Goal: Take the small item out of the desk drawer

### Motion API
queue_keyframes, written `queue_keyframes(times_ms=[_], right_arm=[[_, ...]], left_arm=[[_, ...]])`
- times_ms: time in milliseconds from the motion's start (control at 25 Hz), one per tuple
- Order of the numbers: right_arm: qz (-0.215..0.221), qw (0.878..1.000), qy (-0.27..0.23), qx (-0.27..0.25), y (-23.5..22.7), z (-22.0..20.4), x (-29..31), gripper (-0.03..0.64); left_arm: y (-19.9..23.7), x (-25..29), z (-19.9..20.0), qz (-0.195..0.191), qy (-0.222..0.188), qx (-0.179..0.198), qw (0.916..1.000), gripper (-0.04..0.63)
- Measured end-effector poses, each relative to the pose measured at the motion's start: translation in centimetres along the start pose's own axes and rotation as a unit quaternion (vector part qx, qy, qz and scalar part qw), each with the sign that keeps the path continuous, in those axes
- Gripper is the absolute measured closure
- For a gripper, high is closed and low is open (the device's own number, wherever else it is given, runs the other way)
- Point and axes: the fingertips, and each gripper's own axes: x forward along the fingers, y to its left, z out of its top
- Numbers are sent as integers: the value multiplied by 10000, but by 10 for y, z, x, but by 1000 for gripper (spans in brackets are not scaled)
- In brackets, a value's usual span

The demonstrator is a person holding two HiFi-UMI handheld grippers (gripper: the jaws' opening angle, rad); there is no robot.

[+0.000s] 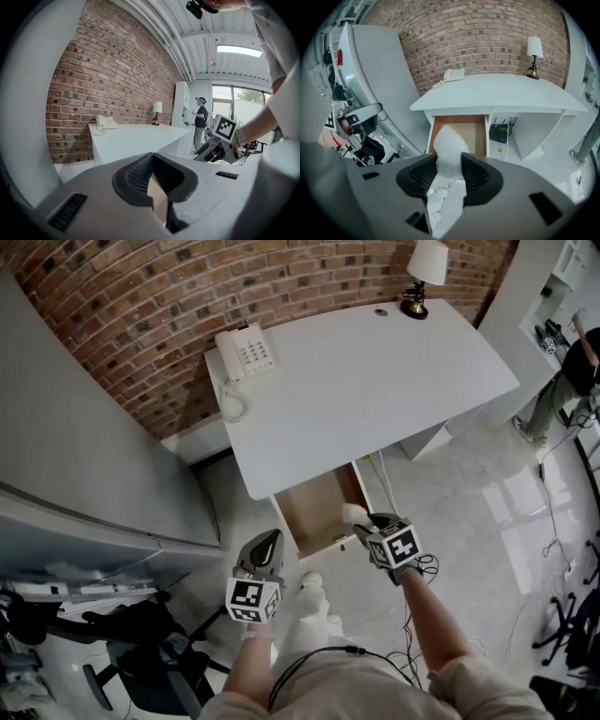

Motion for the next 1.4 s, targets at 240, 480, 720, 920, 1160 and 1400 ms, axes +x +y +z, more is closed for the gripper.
queue_keyframes(times_ms=[240, 480, 720, 920, 1160, 1400], right_arm=[[84, 9982, -594, -20, 15, 17, -38, 453], [61, 9937, -1104, -200, 30, 25, -70, 453], [11, 9883, -1471, -407, 44, 29, -100, 453], [99, 9814, -1898, -285, 54, 37, -123, 453], [84, 9725, -2317, -214, 63, 42, -151, 453], [59, 9627, -2697, -235, 70, 46, -181, 453]], left_arm=[[-5, -23, 14, 99, -135, 40, 9999, 591], [-9, -46, 24, 233, -315, -25, 9992, 591], [-8, -71, 42, 433, -545, -29, 9976, 591], [-4, -91, 62, 605, -736, 13, 9954, 591], [-12, -116, 85, 710, -1049, -90, 9919, 590], [-24, -135, 102, 684, -1254, 175, 9896, 591]])
